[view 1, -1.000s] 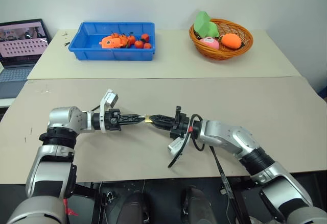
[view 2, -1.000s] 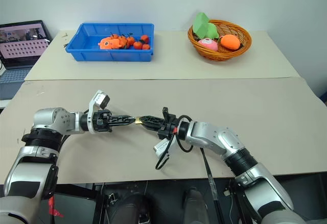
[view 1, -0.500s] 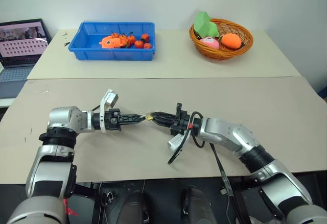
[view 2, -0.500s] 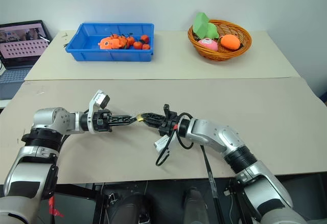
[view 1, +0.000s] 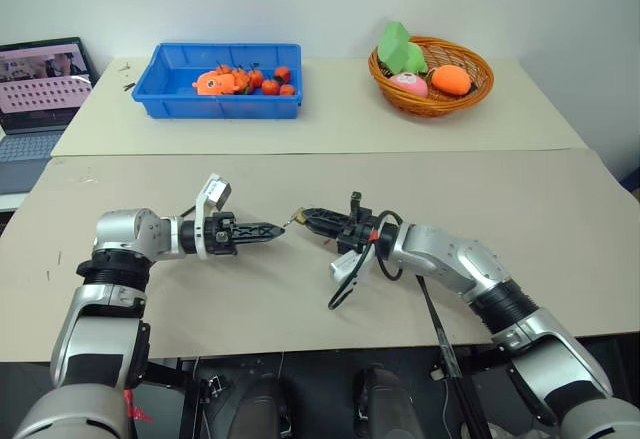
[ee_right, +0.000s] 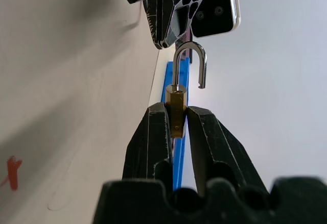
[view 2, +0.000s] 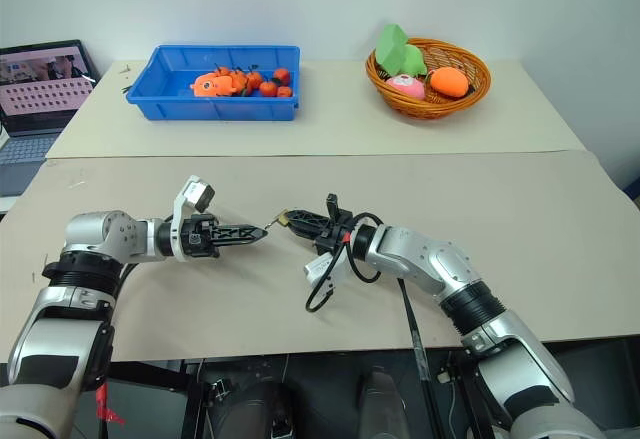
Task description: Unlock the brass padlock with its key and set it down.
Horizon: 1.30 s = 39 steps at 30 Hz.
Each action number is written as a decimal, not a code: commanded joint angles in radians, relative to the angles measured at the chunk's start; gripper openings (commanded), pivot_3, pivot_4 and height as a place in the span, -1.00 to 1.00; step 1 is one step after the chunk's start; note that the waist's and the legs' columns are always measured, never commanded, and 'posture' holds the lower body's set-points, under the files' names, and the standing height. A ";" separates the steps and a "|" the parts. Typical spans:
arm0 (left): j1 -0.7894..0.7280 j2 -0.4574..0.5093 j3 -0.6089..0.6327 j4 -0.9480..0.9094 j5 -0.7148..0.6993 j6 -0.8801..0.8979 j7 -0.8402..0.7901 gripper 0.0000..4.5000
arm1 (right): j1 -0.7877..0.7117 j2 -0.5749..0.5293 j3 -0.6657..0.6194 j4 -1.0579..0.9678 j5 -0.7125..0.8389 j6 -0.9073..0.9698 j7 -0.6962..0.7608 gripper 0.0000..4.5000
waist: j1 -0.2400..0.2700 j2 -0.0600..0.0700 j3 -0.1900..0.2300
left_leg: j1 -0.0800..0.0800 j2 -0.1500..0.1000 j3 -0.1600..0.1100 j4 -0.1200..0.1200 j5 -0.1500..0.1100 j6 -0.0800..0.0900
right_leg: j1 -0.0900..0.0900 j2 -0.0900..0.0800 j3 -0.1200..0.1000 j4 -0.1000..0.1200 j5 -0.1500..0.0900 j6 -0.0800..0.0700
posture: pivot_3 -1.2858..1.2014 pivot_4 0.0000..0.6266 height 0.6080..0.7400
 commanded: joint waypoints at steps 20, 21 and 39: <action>-0.035 -0.025 0.011 -0.022 0.015 -0.021 0.002 -0.98 | -0.033 0.050 -0.010 -0.049 -0.044 0.123 0.018 -0.93 | -0.002 0.000 0.000 | 0.000 0.000 0.000 0.000 0.000 0.000 | 0.000 0.000 0.000 0.000 0.000 0.000 | 0.03 -0.52 -0.15; -0.038 -0.031 0.016 -0.017 0.016 -0.023 0.011 -0.98 | -0.033 0.057 -0.006 -0.054 -0.049 0.132 0.023 -0.93 | -0.002 0.000 0.000 | 0.000 0.000 0.000 0.000 0.000 0.000 | 0.000 0.000 0.000 0.000 0.000 0.000 | 0.03 -0.52 -0.15; -0.049 -0.077 0.075 -0.005 -0.001 -0.028 0.094 -0.98 | 0.039 0.050 0.003 -0.098 -0.062 0.175 0.057 -0.93 | -0.003 0.000 0.000 | 0.000 0.000 0.000 0.000 0.000 0.000 | 0.000 0.000 0.000 0.000 0.000 0.000 | 0.03 -0.52 -0.15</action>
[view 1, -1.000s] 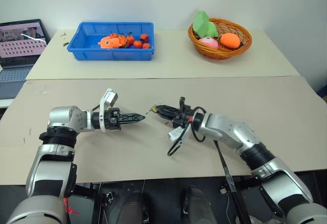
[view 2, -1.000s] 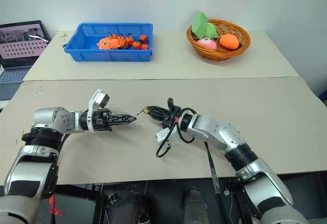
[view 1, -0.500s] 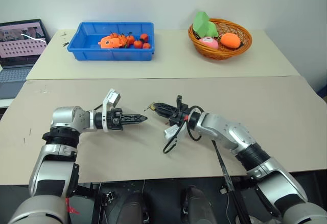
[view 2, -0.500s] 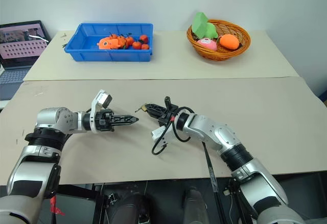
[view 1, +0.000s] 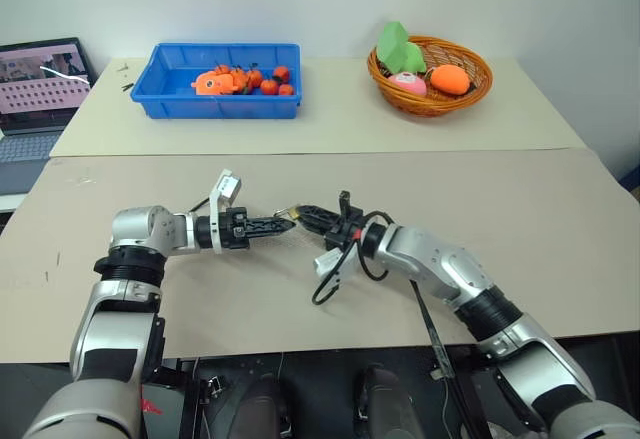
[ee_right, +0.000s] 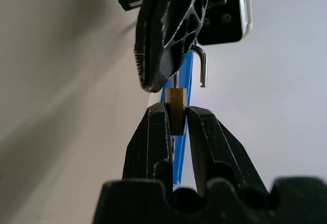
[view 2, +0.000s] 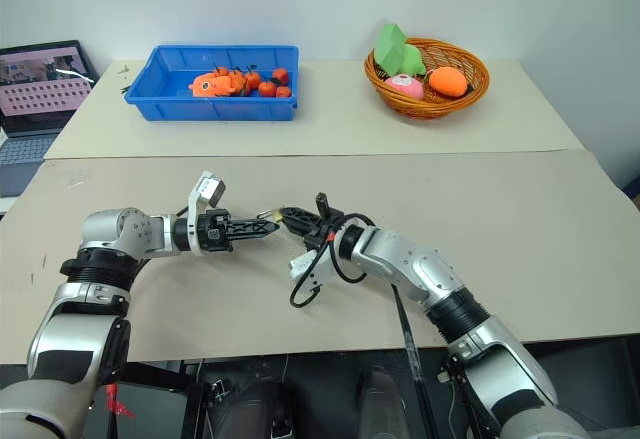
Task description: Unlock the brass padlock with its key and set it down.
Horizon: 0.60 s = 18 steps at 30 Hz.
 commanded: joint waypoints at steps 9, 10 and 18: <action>-0.020 0.003 0.023 -0.037 -0.027 0.025 -0.017 -0.98 | 0.030 -0.034 -0.010 -0.038 -0.011 0.017 -0.026 -0.93 | 0.000 0.000 0.000 | 0.000 0.000 0.000 0.000 0.000 0.000 | 0.000 0.000 0.000 0.000 0.000 0.000 | 0.03 -0.52 -0.15; -0.021 0.002 0.024 -0.035 -0.028 0.025 -0.015 -0.98 | 0.031 -0.037 -0.010 -0.042 -0.012 0.017 -0.027 -0.93 | 0.000 0.000 0.000 | 0.000 0.000 0.000 0.000 0.000 0.000 | 0.000 0.000 0.000 0.000 0.000 0.000 | 0.03 -0.52 -0.15; -0.008 0.002 0.019 -0.046 -0.029 0.032 -0.017 -0.98 | 0.074 -0.053 -0.005 -0.114 -0.016 0.021 -0.020 -0.93 | 0.000 0.000 0.000 | 0.000 0.000 0.000 0.000 0.000 0.000 | 0.000 0.000 0.000 0.000 0.000 0.000 | 0.03 -0.52 -0.15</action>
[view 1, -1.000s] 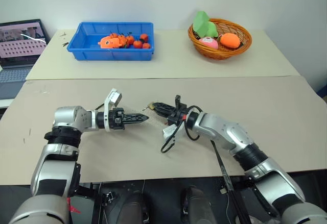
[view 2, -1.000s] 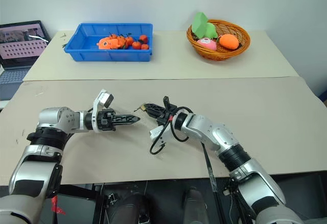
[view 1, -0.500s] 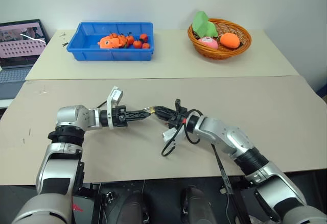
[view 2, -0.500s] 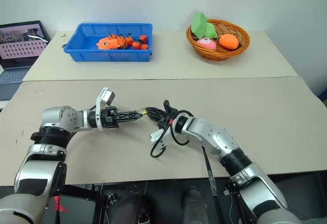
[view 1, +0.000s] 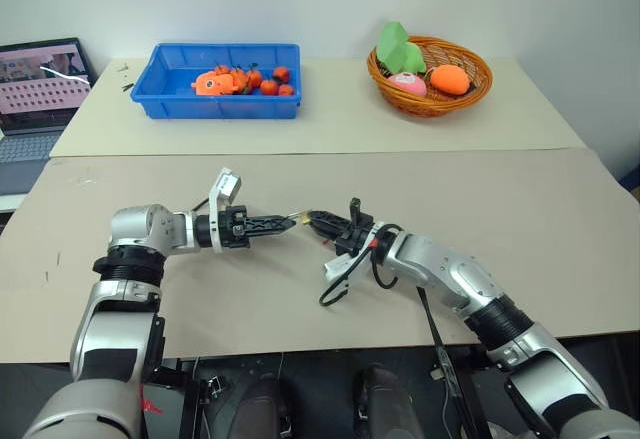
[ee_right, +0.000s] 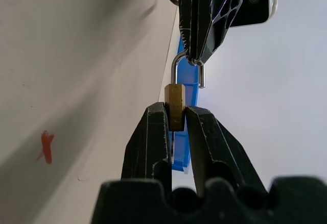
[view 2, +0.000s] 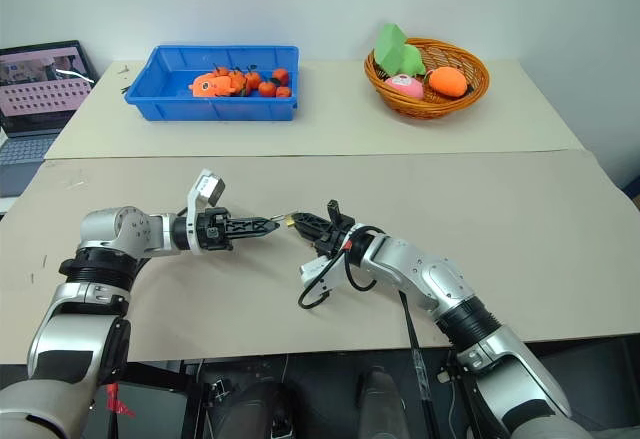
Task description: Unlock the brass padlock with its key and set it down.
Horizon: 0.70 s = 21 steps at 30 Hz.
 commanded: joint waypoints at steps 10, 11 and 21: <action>0.015 0.021 0.007 -0.068 -0.034 0.013 -0.046 -0.98 | 0.019 0.032 -0.063 0.003 0.112 0.092 0.060 -0.93 | 0.000 0.000 0.000 | 0.000 0.000 0.000 0.000 0.000 0.000 | 0.000 0.000 0.000 0.000 0.000 0.000 | 0.03 -0.52 -0.15; 0.016 0.024 0.009 -0.070 -0.035 0.013 -0.044 -0.98 | 0.010 0.025 -0.062 0.013 0.105 0.091 0.055 -0.93 | 0.000 0.000 0.000 | 0.000 0.000 0.000 0.000 0.000 0.000 | 0.000 0.000 0.000 0.000 0.000 0.000 | 0.03 -0.52 -0.15; 0.037 0.086 0.095 -0.094 -0.028 -0.112 0.004 -0.98 | 0.059 -0.032 -0.083 -0.040 0.124 0.095 0.060 -0.93 | -0.001 0.000 0.000 | 0.000 0.000 0.000 0.000 0.000 0.000 | 0.000 0.000 0.000 0.000 0.000 0.000 | 0.03 -0.52 -0.15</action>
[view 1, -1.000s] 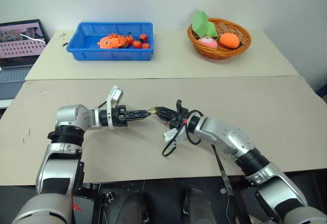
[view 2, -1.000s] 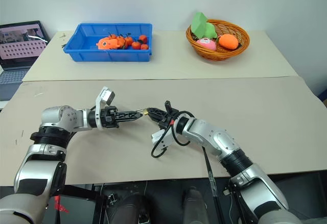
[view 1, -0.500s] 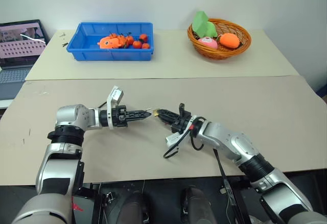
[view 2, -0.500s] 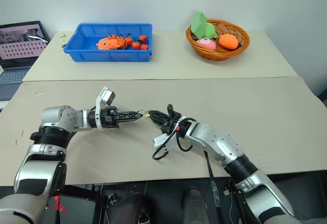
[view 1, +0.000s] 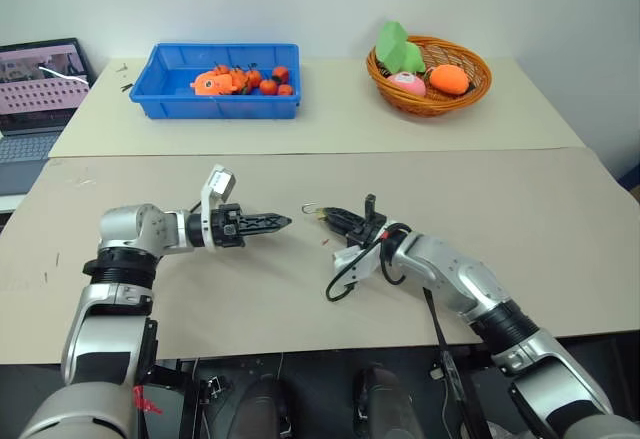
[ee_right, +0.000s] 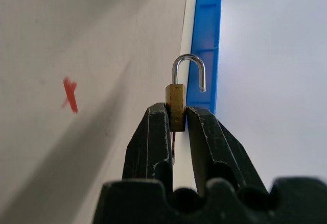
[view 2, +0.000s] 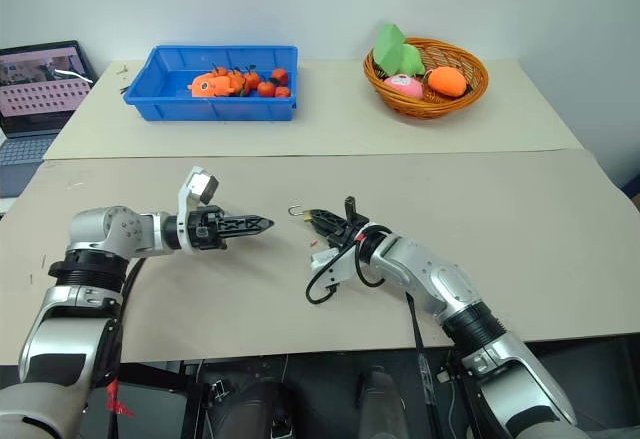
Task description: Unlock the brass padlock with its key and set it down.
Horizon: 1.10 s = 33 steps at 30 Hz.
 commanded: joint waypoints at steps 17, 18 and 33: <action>0.354 0.144 -0.051 -0.542 0.244 -0.709 0.104 -0.98 | 0.111 0.023 -0.058 -0.261 0.208 0.095 0.264 -0.93 | 0.024 0.000 0.000 | 0.000 0.000 0.000 0.000 -0.001 -0.001 | 0.000 0.000 0.000 0.000 0.000 -0.001 | 0.03 -0.52 -0.15; 0.355 0.141 -0.040 -0.556 0.224 -0.695 0.104 -0.98 | 0.110 0.022 -0.058 -0.253 0.209 0.090 0.264 -0.93 | 0.024 0.000 0.000 | 0.000 0.000 0.000 0.000 -0.001 -0.001 | 0.000 0.000 0.000 0.000 0.000 -0.001 | 0.03 -0.52 -0.15; 0.362 0.268 -0.065 -0.675 0.107 -0.592 -0.036 -0.98 | 0.105 0.008 -0.050 -0.194 0.222 0.021 0.270 -0.93 | 0.022 0.000 0.000 | 0.001 0.001 0.000 0.000 -0.001 -0.001 | 0.000 0.001 0.001 -0.001 0.000 -0.001 | 0.03 -0.52 -0.15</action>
